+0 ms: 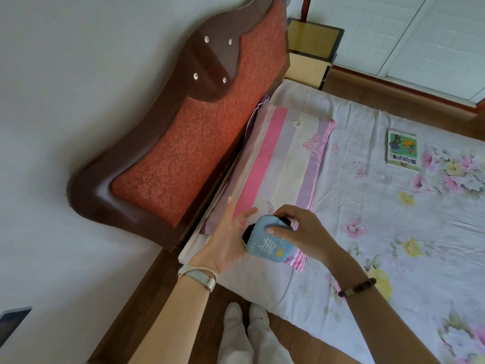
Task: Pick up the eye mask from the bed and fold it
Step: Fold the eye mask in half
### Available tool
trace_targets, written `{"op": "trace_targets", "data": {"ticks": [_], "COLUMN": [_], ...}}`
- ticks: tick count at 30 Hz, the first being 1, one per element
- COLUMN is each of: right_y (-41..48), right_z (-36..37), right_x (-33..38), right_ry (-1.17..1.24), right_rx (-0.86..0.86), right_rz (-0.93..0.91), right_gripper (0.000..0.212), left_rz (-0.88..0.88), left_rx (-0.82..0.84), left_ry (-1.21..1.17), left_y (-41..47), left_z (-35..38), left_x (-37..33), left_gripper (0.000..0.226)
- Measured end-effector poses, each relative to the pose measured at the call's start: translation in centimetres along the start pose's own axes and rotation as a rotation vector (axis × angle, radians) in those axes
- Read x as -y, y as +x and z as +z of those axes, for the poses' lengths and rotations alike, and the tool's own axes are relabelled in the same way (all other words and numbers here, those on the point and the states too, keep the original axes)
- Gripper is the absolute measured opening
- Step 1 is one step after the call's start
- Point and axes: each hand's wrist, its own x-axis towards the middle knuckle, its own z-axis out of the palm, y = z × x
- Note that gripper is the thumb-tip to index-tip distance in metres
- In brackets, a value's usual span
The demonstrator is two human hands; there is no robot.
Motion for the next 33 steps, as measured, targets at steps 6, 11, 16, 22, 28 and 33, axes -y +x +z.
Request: {"op": "trace_targets", "data": {"ticks": [6, 11, 16, 22, 28, 33], "right_y": [-0.6, -1.4, -2.3, -2.5, -2.4, -2.8], "right_z": [1.6, 2.2, 0.9, 0.0, 0.4, 0.2], "right_x": [-0.5, -0.3, -0.4, -0.4, -0.6, -1.4], "right_ry": [0.207, 0.371, 0.425, 0.396, 0.425, 0.466], "right_rx": [-0.501, -0.527, -0.344, -0.329, -0.407, -0.406], "right_rz": [0.089, 0.072, 0.035, -0.014, 0.024, 0.079], "right_gripper": [0.014, 0.008, 0.013, 0.018, 0.018, 0.018], "left_rz": [0.125, 0.295, 0.418, 0.417, 0.332, 0.378], "left_rx": [-0.019, -0.117, -0.161, -0.109, -0.054, -0.098], "left_ry": [0.187, 0.243, 0.308, 0.401, 0.485, 0.596], "left_y": [0.0, 0.6, 0.1, -0.5, -0.4, 0.1], "left_z": [1.1, 1.2, 0.7, 1.0, 1.1, 0.7], "left_x": [2.0, 3.4, 3.3, 2.9, 3.0, 3.2], "left_gripper": [0.058, 0.039, 0.021, 0.029, 0.031, 0.053]}}
